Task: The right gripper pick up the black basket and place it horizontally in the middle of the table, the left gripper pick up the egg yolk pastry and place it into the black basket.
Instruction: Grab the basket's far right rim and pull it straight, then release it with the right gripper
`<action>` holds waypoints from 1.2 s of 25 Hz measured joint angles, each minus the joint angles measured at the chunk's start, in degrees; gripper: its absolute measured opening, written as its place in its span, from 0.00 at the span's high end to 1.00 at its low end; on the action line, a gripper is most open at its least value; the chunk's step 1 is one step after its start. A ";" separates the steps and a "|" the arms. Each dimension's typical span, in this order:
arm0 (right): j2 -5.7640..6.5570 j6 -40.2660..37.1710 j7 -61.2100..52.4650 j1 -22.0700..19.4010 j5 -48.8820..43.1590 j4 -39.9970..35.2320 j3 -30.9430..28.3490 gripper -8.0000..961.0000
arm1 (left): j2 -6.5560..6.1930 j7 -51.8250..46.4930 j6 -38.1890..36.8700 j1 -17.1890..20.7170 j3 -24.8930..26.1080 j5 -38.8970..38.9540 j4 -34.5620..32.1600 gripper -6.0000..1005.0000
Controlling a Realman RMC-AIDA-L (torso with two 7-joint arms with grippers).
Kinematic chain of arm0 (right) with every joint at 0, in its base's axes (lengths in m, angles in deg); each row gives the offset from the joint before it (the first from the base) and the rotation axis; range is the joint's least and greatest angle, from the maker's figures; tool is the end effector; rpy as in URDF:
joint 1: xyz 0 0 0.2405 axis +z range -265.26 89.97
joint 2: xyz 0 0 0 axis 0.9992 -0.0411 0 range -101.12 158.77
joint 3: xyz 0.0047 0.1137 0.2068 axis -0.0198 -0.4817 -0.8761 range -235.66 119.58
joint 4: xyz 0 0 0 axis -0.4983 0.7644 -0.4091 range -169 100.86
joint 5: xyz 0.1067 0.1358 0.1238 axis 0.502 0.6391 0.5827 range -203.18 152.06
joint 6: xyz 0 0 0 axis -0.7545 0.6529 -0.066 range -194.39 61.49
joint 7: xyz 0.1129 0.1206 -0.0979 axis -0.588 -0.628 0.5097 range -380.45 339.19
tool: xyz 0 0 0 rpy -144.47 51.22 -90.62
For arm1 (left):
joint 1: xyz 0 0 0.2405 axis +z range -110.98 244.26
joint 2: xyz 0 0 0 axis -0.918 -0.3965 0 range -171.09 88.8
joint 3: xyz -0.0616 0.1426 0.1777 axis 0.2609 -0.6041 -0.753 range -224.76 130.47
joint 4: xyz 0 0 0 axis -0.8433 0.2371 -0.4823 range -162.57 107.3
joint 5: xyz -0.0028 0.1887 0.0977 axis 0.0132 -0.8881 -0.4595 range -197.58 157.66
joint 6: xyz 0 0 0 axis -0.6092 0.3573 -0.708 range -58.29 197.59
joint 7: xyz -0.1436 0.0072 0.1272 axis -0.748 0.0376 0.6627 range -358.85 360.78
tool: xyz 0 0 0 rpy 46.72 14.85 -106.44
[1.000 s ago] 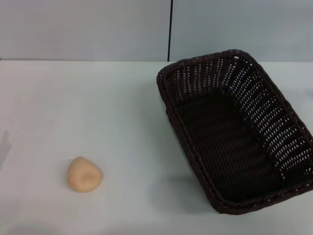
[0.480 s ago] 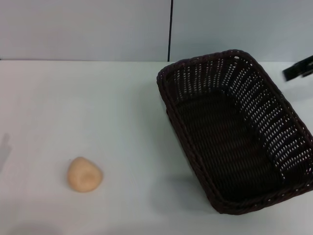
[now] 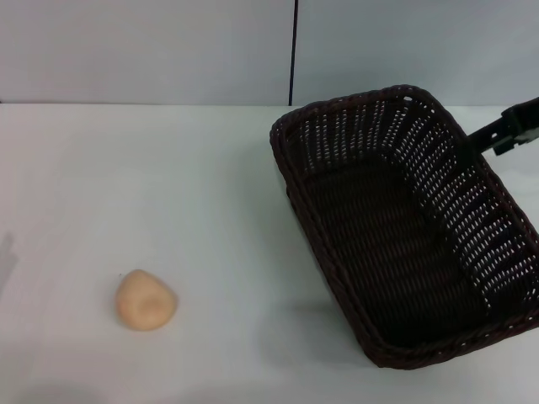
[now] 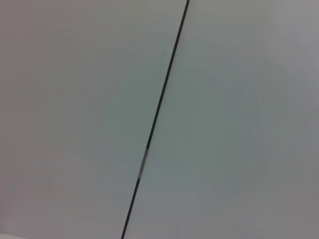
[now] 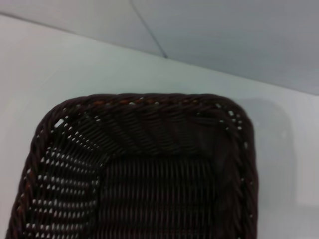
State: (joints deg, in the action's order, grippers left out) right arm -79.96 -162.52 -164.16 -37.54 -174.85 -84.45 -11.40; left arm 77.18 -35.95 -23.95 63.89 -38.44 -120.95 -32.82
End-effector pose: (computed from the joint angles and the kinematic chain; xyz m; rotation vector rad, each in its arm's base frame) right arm 0.2105 0.4053 0.0453 -2.4579 1.4381 -0.2275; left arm -0.3818 0.2073 0.0414 -1.4820 -0.7549 -0.8959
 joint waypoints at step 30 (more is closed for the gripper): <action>-3.20 12.26 2.27 0.88 -0.14 8.83 0.46 0.54 | -0.11 0.00 -0.10 0.02 0.33 0.00 -0.18 0.19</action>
State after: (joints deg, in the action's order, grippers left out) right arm -83.16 -150.26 -161.89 -36.66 -174.98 -75.62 -10.94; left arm 77.07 -35.94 -24.05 63.91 -38.11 -120.95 -33.00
